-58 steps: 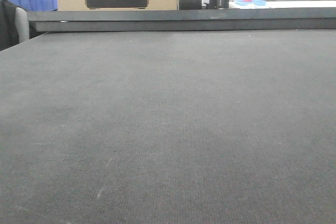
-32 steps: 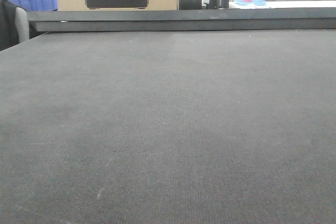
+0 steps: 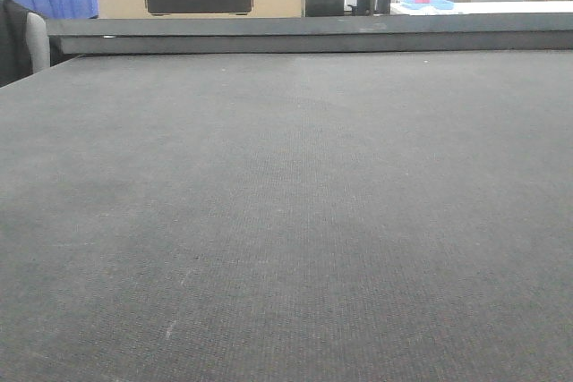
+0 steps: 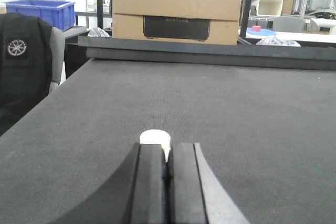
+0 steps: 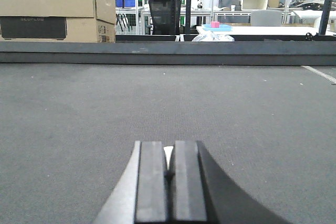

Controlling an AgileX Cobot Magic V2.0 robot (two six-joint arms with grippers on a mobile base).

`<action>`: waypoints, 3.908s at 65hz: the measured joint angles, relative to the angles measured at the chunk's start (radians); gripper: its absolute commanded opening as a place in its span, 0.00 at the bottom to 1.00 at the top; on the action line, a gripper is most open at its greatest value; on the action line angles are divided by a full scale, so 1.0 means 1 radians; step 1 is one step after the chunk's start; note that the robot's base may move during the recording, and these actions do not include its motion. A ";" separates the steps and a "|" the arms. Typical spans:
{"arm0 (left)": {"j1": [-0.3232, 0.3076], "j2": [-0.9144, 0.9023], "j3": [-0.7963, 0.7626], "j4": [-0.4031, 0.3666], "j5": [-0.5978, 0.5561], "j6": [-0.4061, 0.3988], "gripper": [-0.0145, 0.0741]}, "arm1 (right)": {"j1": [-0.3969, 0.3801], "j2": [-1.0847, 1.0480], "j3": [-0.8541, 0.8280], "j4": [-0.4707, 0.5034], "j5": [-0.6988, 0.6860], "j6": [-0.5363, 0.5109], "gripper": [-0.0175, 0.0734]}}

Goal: Place valve from conveyor to right shelf box
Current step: 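Lower both grippers over the white valves on the dark belt, then close the left and right grippers around the valve bodies, then lift both held valves up off the belt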

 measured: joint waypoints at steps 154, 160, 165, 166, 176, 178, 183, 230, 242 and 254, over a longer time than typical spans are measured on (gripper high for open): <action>0.000 1.200 -1.107 -0.070 1.021 0.000 0.04 | 0.000 1.398 -1.066 -0.035 1.077 0.000 0.82; 0.000 1.200 -1.107 -0.070 1.021 0.000 0.04 | 0.000 1.439 -1.062 -0.024 1.054 0.002 0.82; 0.000 1.200 -1.107 -0.070 1.021 0.000 0.04 | 0.000 1.467 -1.062 -0.021 1.044 0.010 0.82; 0.000 1.200 -1.107 -0.070 1.021 0.000 0.04 | 0.000 1.473 -1.062 -0.021 1.044 0.012 0.82; 0.000 1.200 -1.107 -0.070 1.021 0.000 0.04 | 0.000 1.508 -1.062 -0.020 1.039 0.020 0.81; 0.000 1.200 -1.107 -0.070 1.021 0.000 0.04 | 0.000 1.510 -1.062 -0.020 1.037 0.020 0.80; 0.000 1.200 -1.107 -0.071 1.023 0.000 0.04 | 0.000 1.512 -1.062 -0.020 1.037 0.022 0.69; 0.000 1.473 -1.301 -0.004 1.138 -0.058 0.68 | 0.000 1.418 -1.092 -0.019 1.073 0.026 0.01; 0.000 1.584 -1.332 0.026 1.162 -0.049 0.77 | 0.000 1.360 -1.109 -0.019 1.080 0.026 0.01; 0.000 1.680 -1.334 0.109 1.172 -0.047 0.77 | 0.000 1.353 -1.109 -0.019 1.100 0.026 0.01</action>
